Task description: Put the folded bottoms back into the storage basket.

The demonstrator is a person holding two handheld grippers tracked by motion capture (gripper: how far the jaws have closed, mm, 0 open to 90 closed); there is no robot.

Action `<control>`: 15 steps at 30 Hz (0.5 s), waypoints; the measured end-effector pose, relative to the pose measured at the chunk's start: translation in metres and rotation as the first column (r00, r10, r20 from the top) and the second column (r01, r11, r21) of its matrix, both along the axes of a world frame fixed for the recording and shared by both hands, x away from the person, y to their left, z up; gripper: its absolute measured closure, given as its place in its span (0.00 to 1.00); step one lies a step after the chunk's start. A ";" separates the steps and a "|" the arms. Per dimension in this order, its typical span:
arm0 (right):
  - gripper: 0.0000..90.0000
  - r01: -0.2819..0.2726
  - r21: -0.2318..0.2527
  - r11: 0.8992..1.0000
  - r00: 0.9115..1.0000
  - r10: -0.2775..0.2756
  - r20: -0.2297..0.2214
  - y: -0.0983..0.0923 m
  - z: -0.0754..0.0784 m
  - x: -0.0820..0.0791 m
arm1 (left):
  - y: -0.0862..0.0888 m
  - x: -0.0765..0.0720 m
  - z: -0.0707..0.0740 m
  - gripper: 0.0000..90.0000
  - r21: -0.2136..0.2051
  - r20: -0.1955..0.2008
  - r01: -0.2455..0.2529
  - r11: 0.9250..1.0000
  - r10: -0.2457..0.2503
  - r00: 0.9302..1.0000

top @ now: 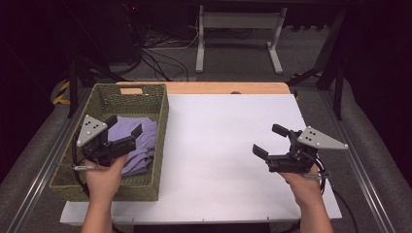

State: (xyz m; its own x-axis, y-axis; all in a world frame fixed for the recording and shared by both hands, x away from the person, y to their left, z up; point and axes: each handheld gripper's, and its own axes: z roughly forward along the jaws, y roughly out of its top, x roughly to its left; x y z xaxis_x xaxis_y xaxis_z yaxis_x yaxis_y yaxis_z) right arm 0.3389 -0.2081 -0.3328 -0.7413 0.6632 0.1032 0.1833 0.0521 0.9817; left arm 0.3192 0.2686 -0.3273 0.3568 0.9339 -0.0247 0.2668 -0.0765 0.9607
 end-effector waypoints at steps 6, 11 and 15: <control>0.02 -0.006 -0.009 1.000 1.000 0.006 -0.001 0.002 -0.001 0.000 | -0.002 -0.006 0.000 0.17 0.000 0.011 0.021 1.000 -0.021 1.000; 0.02 -0.002 -0.005 1.000 1.000 0.002 -0.001 0.001 -0.001 0.000 | -0.005 -0.012 0.000 0.18 -0.024 0.027 0.066 0.998 -0.065 0.998; 0.02 0.002 0.001 1.000 1.000 -0.002 0.000 -0.001 -0.001 0.000 | -0.011 -0.014 0.002 0.18 -0.040 0.049 0.112 0.993 -0.110 0.993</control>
State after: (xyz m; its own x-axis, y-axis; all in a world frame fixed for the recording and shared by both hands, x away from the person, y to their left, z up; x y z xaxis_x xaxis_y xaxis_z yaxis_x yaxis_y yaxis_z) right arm 0.3385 -0.2089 -0.3336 -0.7399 0.6647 0.1039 0.1837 0.0510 0.9817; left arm 0.3049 0.2580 -0.3256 0.4594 0.8871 -0.0449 0.2141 -0.0615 0.9749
